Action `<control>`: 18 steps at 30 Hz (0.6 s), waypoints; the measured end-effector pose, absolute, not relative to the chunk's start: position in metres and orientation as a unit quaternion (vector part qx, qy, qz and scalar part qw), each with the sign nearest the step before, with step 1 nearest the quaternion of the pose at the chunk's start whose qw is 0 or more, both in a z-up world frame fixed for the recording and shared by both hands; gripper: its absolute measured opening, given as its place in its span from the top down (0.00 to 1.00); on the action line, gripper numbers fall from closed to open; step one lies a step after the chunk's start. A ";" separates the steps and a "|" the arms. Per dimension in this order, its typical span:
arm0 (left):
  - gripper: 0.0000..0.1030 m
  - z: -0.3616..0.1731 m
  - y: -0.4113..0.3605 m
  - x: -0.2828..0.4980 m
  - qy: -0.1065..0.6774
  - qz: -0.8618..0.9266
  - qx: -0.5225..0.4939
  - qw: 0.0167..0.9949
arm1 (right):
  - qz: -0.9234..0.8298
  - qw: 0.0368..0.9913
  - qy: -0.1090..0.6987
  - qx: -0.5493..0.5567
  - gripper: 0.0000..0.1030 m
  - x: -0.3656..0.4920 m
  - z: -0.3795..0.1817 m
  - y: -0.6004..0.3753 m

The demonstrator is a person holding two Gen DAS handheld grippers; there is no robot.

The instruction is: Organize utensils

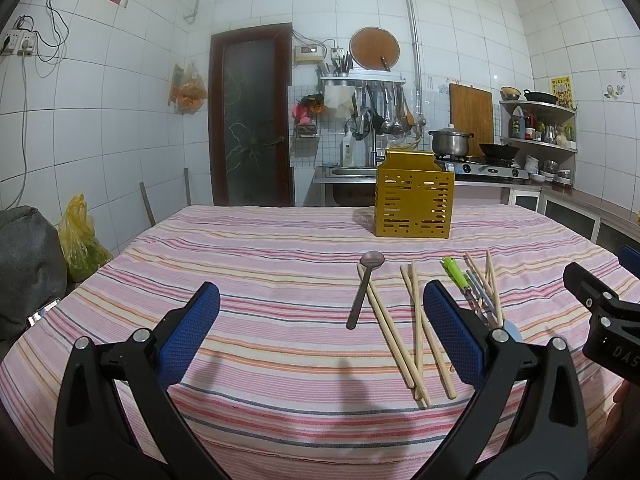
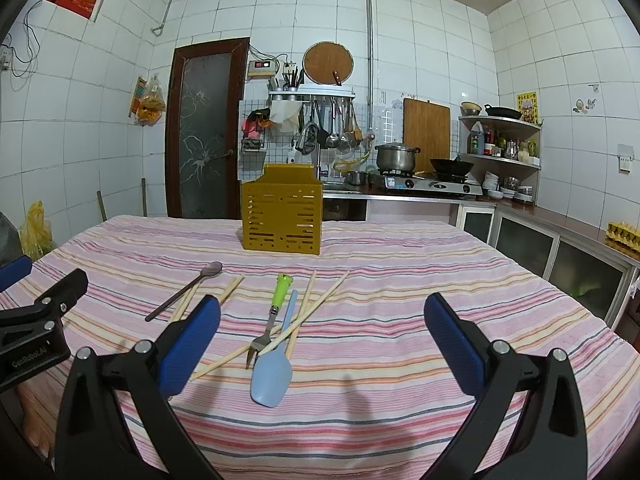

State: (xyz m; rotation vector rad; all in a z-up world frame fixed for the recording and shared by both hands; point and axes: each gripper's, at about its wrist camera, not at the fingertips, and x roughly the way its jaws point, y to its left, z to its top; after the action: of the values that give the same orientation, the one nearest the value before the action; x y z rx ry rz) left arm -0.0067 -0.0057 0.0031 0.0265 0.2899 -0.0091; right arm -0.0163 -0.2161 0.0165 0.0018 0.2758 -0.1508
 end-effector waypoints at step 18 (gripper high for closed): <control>0.05 0.006 -0.006 -0.009 0.140 -0.005 0.020 0.990 | -0.079 0.987 0.137 0.004 0.04 -0.014 0.016 -0.218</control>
State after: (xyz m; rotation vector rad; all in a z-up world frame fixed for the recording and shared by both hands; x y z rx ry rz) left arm -0.0093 -0.0056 0.0059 0.0395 0.2800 -0.0101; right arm -0.0144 -0.2180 0.0157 0.0085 0.2743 -0.1580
